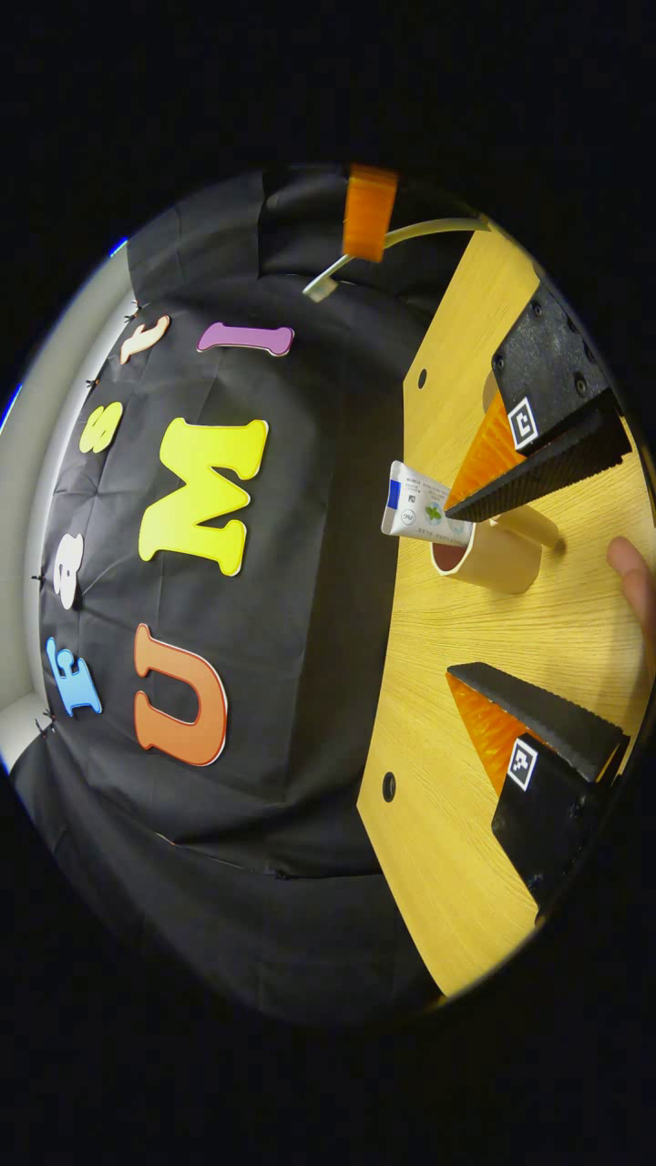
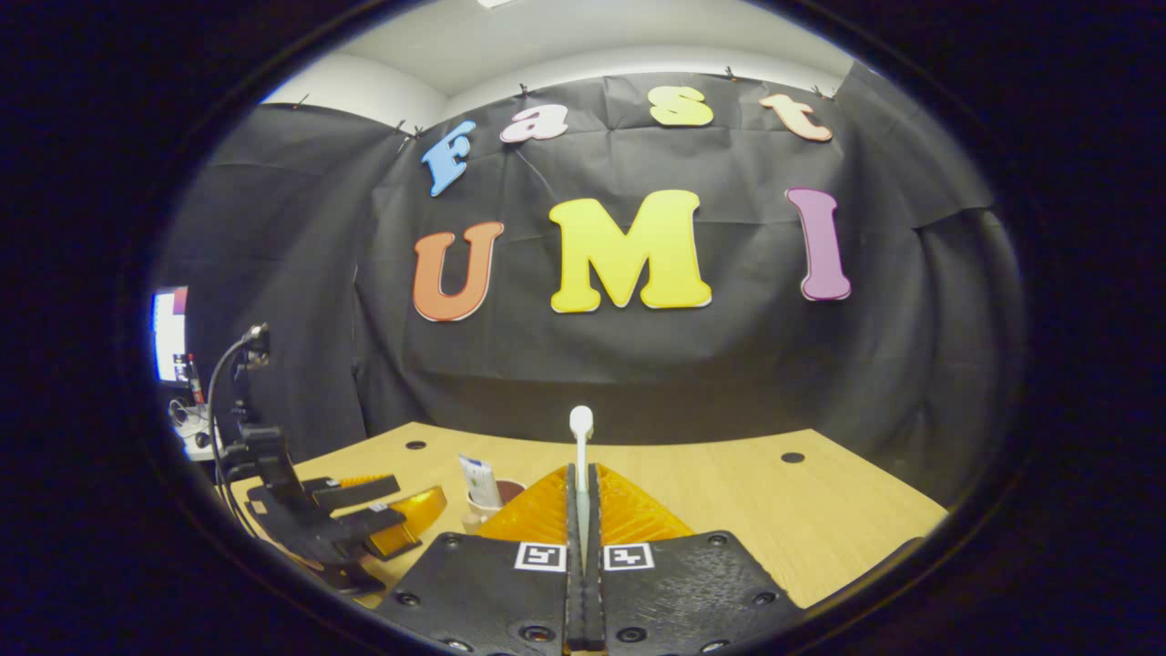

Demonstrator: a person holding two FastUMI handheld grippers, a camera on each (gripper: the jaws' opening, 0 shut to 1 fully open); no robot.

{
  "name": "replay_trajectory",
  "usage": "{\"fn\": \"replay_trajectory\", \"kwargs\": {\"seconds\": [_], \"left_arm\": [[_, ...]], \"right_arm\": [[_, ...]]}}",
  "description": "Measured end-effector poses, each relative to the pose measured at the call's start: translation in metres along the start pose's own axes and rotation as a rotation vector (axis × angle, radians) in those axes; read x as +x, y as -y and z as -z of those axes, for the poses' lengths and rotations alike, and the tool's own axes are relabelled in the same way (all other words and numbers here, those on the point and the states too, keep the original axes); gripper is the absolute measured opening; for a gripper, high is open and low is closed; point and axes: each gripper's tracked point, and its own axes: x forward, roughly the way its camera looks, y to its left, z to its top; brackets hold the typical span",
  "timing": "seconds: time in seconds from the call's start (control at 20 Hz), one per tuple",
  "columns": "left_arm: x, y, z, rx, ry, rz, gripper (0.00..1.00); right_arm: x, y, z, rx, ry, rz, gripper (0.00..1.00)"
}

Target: Put the toothbrush and toothpaste on the desktop into the cup, then pick up the cup and place it on the coaster on the desktop.

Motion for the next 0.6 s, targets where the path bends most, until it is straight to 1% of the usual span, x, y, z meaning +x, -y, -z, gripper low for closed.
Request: {"fn": "replay_trajectory", "kwargs": {"seconds": [0.15, 0.3, 0.45, 0.6], "left_arm": [[-0.005, -0.001, 0.0, -0.003, -0.005, 0.002, 0.98], [-0.017, -0.002, -0.01, 0.026, 0.012, -0.008, 0.99], [-0.032, -0.006, -0.016, 0.008, 0.022, -0.026, 0.98], [-0.047, -0.014, -0.02, -0.013, 0.04, -0.043, 0.98]], "right_arm": [[0.037, -0.02, -0.023, 0.02, 0.004, -0.042, 0.0], [0.071, -0.033, -0.047, 0.032, 0.035, -0.054, 0.0], [0.105, -0.045, -0.053, 0.061, 0.023, -0.067, 0.0], [0.133, -0.055, -0.042, 0.078, -0.008, -0.078, 0.0]]}}
